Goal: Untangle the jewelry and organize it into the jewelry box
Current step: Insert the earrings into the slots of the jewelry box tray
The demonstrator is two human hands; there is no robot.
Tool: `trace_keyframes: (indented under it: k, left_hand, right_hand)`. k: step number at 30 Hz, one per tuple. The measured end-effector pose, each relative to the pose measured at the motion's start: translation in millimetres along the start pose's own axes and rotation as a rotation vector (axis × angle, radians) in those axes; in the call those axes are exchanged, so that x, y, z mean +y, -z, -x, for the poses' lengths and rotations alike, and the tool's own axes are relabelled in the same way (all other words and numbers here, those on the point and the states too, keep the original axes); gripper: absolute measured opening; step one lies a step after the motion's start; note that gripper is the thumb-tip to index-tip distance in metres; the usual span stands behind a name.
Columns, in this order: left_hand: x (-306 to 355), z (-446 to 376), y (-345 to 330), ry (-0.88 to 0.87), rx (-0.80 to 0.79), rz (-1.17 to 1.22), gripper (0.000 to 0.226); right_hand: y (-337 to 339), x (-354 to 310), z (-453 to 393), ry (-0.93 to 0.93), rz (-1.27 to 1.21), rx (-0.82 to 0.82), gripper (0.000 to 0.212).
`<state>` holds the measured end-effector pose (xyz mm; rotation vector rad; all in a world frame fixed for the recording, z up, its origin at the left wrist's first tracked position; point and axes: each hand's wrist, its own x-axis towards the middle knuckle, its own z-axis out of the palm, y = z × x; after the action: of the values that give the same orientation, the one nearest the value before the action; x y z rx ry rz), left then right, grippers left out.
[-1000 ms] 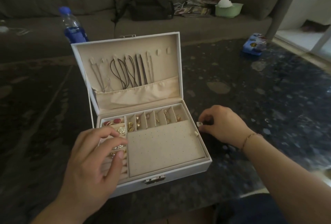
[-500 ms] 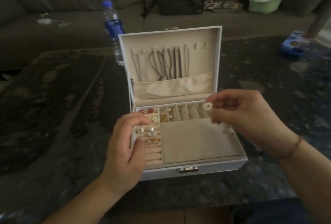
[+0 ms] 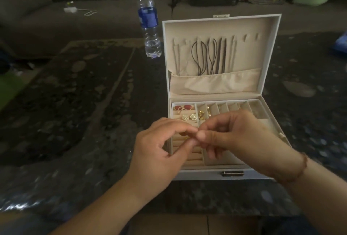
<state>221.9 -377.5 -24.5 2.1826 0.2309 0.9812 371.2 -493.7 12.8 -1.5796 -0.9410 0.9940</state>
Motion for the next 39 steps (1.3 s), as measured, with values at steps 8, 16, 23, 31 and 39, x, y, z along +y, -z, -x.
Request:
trace_keyframes:
  k: [8, 16, 23, 31, 39]
  left_hand:
    - [2.5, -1.7, 4.6, 0.515, 0.055, 0.245, 0.013]
    - [1.8, -0.5, 6.6, 0.647, -0.008, 0.371, 0.010]
    - [-3.5, -2.6, 13.9, 0.606, -0.113, 0.313, 0.006]
    - [-7.6, -2.0, 10.3, 0.567, -0.004, 0.313, 0.009]
    - [-10.3, -1.3, 10.4, 0.558, -0.019, 0.316, 0.009]
  right_hand:
    - [-18.4, 16.0, 2.5, 0.574, 0.711, 0.304, 0.024]
    - [-20.2, 20.7, 0.6, 0.575, 0.740, 0.249, 0.017]
    - [-14.4, 16.5, 1.6, 0.486, 0.793, 0.148, 0.019]
    - [-11.4, 19.7, -2.2, 0.287, 0.735, 0.067, 0.016]
    - [-13.4, 16.0, -6.0, 0.160, 0.813, 0.030, 0.014]
